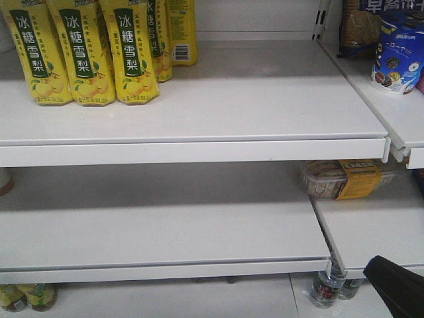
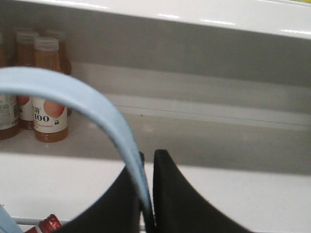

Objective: Place coke in basket with both arms

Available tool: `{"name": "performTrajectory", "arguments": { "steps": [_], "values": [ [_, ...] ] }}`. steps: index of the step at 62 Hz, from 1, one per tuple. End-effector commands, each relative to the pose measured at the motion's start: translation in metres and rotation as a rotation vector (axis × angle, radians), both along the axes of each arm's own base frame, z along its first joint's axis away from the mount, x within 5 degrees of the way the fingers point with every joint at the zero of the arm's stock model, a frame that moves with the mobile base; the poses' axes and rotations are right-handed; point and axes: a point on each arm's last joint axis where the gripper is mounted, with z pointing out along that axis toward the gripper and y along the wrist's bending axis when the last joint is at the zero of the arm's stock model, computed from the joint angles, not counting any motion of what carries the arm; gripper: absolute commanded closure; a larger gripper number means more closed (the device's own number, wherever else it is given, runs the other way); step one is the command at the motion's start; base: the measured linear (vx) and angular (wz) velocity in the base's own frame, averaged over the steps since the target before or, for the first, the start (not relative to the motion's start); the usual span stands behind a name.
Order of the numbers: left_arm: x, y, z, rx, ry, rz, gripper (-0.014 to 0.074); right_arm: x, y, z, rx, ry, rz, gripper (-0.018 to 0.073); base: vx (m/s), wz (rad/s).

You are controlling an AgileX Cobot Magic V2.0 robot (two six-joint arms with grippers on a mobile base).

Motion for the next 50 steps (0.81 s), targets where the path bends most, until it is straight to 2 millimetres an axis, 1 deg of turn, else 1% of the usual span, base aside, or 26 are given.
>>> {"name": "performTrajectory", "arguments": {
  "steps": [1,5,10,18,24,28,34,37,40,44,47,50],
  "values": [
    [-0.003,-0.002,0.024,0.092,-0.195,-0.025,0.0603,0.002,-0.001,0.009,0.144,0.059,-0.036,0.0564,0.0,0.0],
    [-0.003,-0.002,0.024,0.092,-0.195,-0.025,0.0603,0.004,-0.005,0.009,0.258,0.127,-0.086,0.0564,0.0,0.0],
    [-0.003,-0.002,0.024,0.092,-0.195,-0.025,0.0603,0.005,-0.008,0.007,0.346,0.188,-0.138,0.0564,0.0,0.0],
    [-0.003,-0.002,0.024,0.092,-0.195,-0.025,0.0603,0.005,-0.01,0.007,0.395,0.217,-0.16,0.0564,0.0,0.0],
    [-0.003,-0.002,0.024,0.092,-0.195,-0.025,0.0603,0.004,-0.01,0.008,0.397,0.207,-0.158,0.0564,0.0,0.0],
    [-0.003,-0.002,0.024,0.092,-0.195,-0.025,0.0603,0.005,-0.013,0.005,0.409,0.234,-0.196,0.0564,0.0,0.0],
    [-0.003,-0.002,0.024,0.092,-0.195,-0.025,0.0603,0.006,-0.02,-0.005,0.406,0.338,-0.309,0.0564,0.0,0.0],
    [-0.003,-0.002,0.024,0.092,-0.195,-0.025,0.0603,0.005,-0.022,-0.012,0.373,0.394,-0.347,0.0564,0.0,0.0],
    [-0.003,-0.002,0.024,0.092,-0.195,-0.025,0.0603,0.004,-0.023,-0.015,0.321,0.41,-0.35,0.0564,0.0,0.0],
    [-0.003,-0.002,0.024,0.092,-0.195,-0.025,0.0603,0.001,-0.022,-0.015,0.294,0.399,-0.326,0.0564,0.0,0.0],
    [-0.003,-0.002,0.024,0.092,-0.195,-0.025,0.0603,0.0,-0.022,-0.014,0.251,0.341,-0.304,0.0564,0.0,0.0],
    [-0.003,-0.002,0.024,0.092,-0.195,-0.025,0.0603,-0.002,-0.021,-0.012,0.266,0.269,-0.28,0.0564,0.0,0.0]
  ]
}}
